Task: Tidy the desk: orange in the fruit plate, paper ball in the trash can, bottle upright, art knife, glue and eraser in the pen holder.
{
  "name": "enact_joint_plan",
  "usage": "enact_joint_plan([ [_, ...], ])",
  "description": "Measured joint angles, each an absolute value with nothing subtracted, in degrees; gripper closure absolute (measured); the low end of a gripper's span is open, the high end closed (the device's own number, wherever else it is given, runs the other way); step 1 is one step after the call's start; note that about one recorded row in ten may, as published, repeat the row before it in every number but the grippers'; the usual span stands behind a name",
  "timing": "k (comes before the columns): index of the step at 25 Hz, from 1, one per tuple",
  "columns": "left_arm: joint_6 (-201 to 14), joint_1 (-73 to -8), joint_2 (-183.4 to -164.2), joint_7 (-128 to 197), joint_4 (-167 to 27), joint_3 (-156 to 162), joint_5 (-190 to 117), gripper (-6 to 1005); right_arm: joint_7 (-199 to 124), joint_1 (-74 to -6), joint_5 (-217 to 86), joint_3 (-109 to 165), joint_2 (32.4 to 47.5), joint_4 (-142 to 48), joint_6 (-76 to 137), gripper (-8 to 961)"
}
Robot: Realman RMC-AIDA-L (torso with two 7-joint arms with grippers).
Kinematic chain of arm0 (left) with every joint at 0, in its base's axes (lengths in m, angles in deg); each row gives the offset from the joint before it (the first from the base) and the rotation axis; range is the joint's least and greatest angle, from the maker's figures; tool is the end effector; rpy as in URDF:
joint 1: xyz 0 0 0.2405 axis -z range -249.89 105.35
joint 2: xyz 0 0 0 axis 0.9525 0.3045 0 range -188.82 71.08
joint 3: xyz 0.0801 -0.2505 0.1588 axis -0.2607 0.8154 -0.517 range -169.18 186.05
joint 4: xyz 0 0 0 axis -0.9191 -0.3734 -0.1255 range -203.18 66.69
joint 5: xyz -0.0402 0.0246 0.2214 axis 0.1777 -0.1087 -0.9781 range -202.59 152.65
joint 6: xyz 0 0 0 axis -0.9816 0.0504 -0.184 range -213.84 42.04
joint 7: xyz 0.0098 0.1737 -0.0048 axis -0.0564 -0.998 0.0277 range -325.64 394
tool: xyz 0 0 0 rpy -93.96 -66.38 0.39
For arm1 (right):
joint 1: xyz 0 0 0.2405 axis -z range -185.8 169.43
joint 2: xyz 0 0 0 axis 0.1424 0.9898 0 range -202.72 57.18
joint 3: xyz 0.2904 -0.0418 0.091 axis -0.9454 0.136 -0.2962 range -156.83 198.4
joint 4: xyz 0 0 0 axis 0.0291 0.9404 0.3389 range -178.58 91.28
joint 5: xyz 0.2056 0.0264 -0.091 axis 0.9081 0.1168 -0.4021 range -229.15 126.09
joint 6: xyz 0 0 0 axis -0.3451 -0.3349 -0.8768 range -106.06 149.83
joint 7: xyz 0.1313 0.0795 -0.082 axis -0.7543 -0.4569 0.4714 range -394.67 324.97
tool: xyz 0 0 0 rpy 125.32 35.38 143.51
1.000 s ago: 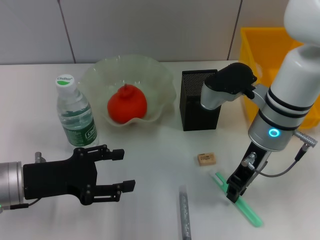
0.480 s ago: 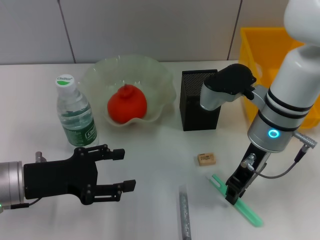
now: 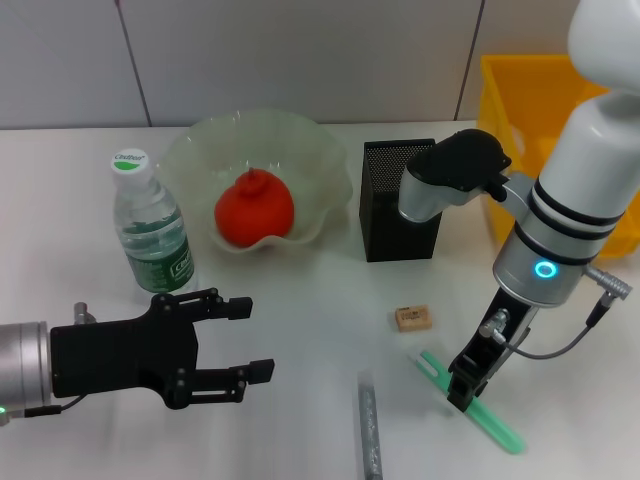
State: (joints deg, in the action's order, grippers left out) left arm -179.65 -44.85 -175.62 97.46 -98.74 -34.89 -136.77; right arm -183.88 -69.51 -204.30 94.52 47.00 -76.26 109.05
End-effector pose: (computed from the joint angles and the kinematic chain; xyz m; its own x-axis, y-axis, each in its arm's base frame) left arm -0.3167 0.3379 -0.0599 0.8424 0.1960 0.5019 0.2947 -0.9474 -0.1247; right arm 0.2102 0.4235 -0.1187 0.5051 -0.7159 0.4821 -0.6573 -0.6810 -0.3227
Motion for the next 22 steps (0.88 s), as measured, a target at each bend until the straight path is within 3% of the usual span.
enact_joint_plan([
  [14,-179.59,-44.52,-175.60,97.46,-98.76,-34.89,-136.77,201,-182.53,-69.17,-204.06,94.83,47.03,-76.26,109.16,784],
  [19,-179.58,-44.48,-175.53,97.46,-98.82,-34.90,-136.77,201,-182.23,-68.48,-201.62,94.53,46.57,-78.15,109.47,900],
  [22,-179.58,-44.48,-175.50,97.46,-98.82,-34.89,-136.77,201,-182.14,-67.82,-200.87,94.48,46.36,-80.11,110.57,902],
])
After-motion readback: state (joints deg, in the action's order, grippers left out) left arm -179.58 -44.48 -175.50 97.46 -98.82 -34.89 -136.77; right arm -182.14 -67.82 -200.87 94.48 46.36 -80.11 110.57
